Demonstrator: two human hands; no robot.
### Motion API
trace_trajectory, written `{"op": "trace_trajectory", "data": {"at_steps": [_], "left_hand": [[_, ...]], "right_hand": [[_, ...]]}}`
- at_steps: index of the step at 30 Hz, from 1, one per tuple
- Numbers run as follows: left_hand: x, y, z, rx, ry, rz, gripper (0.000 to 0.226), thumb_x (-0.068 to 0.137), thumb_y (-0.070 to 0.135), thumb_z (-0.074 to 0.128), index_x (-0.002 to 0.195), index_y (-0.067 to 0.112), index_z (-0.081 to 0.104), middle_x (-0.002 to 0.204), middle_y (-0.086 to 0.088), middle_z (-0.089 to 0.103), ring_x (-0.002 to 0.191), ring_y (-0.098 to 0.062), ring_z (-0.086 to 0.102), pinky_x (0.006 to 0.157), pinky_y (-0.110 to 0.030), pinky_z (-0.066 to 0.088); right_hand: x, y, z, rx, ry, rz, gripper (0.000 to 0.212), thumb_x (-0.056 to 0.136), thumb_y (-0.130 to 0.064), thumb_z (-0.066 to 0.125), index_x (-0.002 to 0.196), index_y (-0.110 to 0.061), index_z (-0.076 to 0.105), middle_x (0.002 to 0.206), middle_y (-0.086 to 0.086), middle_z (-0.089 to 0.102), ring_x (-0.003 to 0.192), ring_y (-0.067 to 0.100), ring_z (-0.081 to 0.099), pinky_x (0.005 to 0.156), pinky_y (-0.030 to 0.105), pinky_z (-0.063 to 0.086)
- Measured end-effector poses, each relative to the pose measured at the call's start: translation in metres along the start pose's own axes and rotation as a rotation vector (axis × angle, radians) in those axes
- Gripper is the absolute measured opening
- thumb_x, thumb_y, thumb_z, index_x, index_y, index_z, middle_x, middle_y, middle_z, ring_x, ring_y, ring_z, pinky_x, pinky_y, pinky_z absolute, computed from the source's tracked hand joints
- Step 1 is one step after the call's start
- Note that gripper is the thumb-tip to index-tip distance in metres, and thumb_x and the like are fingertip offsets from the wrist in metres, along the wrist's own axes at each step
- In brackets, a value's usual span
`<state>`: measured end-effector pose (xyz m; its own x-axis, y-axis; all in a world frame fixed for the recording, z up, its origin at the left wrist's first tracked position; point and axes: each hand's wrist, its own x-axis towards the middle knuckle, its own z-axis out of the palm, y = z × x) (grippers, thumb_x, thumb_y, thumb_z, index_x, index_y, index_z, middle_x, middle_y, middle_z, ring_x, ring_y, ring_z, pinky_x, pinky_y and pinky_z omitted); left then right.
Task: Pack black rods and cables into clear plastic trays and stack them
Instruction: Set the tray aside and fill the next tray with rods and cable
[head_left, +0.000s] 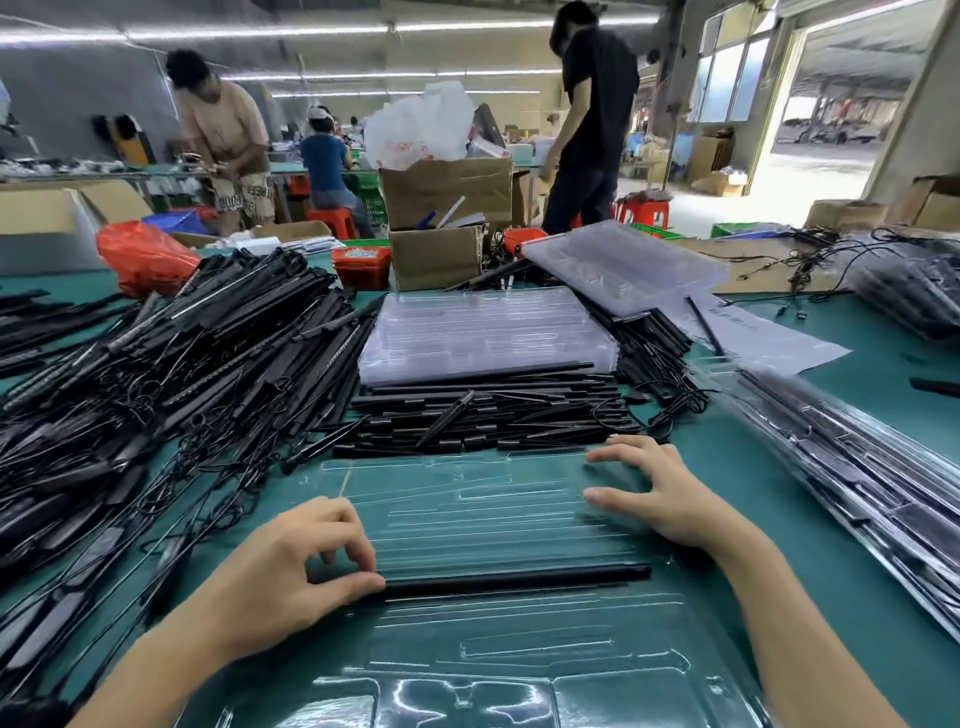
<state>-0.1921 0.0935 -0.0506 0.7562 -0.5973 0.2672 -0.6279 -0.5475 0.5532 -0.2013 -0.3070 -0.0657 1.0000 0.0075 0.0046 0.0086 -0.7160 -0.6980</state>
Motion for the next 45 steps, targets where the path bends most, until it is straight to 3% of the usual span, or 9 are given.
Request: {"op": "trace_trajectory", "data": {"at_steps": [3, 9, 15, 18, 27, 33, 36, 41, 45], "left_hand": [[0.000, 0.001, 0.006, -0.021, 0.003, -0.022, 0.014, 0.079, 0.049, 0.076, 0.079, 0.038, 0.070, 0.095, 0.013, 0.059, 0.089, -0.013, 0.057, 0.077, -0.031, 0.049], [-0.004, 0.005, 0.008, 0.116, -0.014, -0.004, 0.021, 0.082, 0.063, 0.062, 0.096, 0.047, 0.060, 0.114, 0.025, 0.052, 0.119, -0.007, 0.043, 0.103, -0.026, 0.029], [-0.010, 0.006, 0.016, 0.428, -0.213, -0.017, 0.044, 0.093, 0.070, 0.020, 0.136, 0.060, 0.020, 0.141, 0.038, 0.015, 0.138, 0.010, 0.005, 0.111, -0.021, 0.004], [-0.008, 0.010, 0.016, 0.472, -0.228, -0.033, 0.045, 0.093, 0.069, 0.014, 0.137, 0.059, 0.019, 0.139, 0.037, 0.016, 0.136, 0.010, 0.007, 0.110, -0.021, 0.002], [0.009, 0.013, 0.000, 0.427, -0.348, -0.160, 0.051, 0.087, 0.080, 0.013, 0.135, 0.064, 0.009, 0.143, 0.034, 0.011, 0.140, 0.008, 0.001, 0.112, -0.027, 0.007], [0.009, 0.012, 0.016, 0.483, -0.282, -0.306, 0.070, 0.079, 0.085, 0.001, 0.144, 0.058, 0.003, 0.159, 0.020, 0.002, 0.146, 0.001, -0.009, 0.120, -0.039, 0.000], [0.007, 0.012, 0.021, 0.489, -0.228, -0.336, 0.073, 0.077, 0.086, 0.000, 0.143, 0.057, 0.007, 0.157, 0.023, 0.004, 0.145, 0.001, -0.007, 0.117, -0.037, 0.002], [0.023, 0.019, 0.005, 0.384, -0.332, -0.407, 0.080, 0.075, 0.090, 0.011, 0.146, 0.054, 0.013, 0.155, 0.022, 0.018, 0.145, -0.004, 0.011, 0.118, -0.043, 0.008], [0.069, 0.021, -0.007, 0.371, -0.215, -0.388, 0.045, 0.092, 0.073, 0.037, 0.128, 0.047, 0.046, 0.128, 0.020, 0.052, 0.124, -0.011, 0.047, 0.112, -0.045, 0.030]], "right_hand": [[0.003, 0.004, -0.003, 0.087, 0.007, -0.004, 0.025, 0.094, -0.038, 0.066, 0.115, -0.049, 0.060, 0.142, -0.012, 0.043, 0.137, 0.013, 0.027, 0.118, 0.038, 0.023], [0.002, 0.010, -0.008, 0.226, -0.010, -0.006, 0.052, 0.088, 0.003, 0.064, 0.120, -0.039, 0.065, 0.139, -0.007, 0.051, 0.131, 0.016, 0.042, 0.116, 0.045, 0.030], [0.002, 0.011, -0.007, 0.381, 0.064, -0.031, 0.047, 0.084, 0.004, 0.069, 0.111, -0.034, 0.071, 0.122, 0.002, 0.060, 0.110, 0.021, 0.050, 0.098, 0.037, 0.042], [0.003, 0.012, -0.008, 0.432, 0.088, -0.038, 0.049, 0.084, 0.009, 0.065, 0.111, -0.031, 0.073, 0.123, 0.007, 0.065, 0.105, 0.022, 0.051, 0.097, 0.041, 0.045], [0.006, 0.011, -0.005, 0.373, 0.138, -0.029, 0.049, 0.083, 0.014, 0.060, 0.108, -0.026, 0.070, 0.120, 0.003, 0.067, 0.105, 0.017, 0.054, 0.087, 0.020, 0.044], [0.007, 0.010, -0.004, 0.333, 0.157, -0.017, 0.046, 0.082, 0.011, 0.060, 0.107, -0.027, 0.070, 0.113, 0.021, 0.066, 0.089, 0.018, 0.053, 0.076, 0.020, 0.046], [0.008, 0.010, -0.004, 0.353, 0.173, -0.016, 0.044, 0.084, 0.009, 0.061, 0.106, -0.027, 0.071, 0.116, 0.031, 0.063, 0.086, 0.024, 0.049, 0.078, 0.035, 0.043], [0.009, 0.012, 0.000, 0.338, 0.223, -0.024, 0.030, 0.089, -0.003, 0.067, 0.104, -0.030, 0.071, 0.112, 0.022, 0.067, 0.085, 0.019, 0.054, 0.074, 0.026, 0.046], [0.007, 0.005, 0.001, 0.374, 0.285, -0.005, 0.022, 0.099, -0.034, 0.051, 0.098, -0.032, 0.073, 0.104, -0.001, 0.071, 0.084, 0.006, 0.061, 0.072, 0.021, 0.043]]}}
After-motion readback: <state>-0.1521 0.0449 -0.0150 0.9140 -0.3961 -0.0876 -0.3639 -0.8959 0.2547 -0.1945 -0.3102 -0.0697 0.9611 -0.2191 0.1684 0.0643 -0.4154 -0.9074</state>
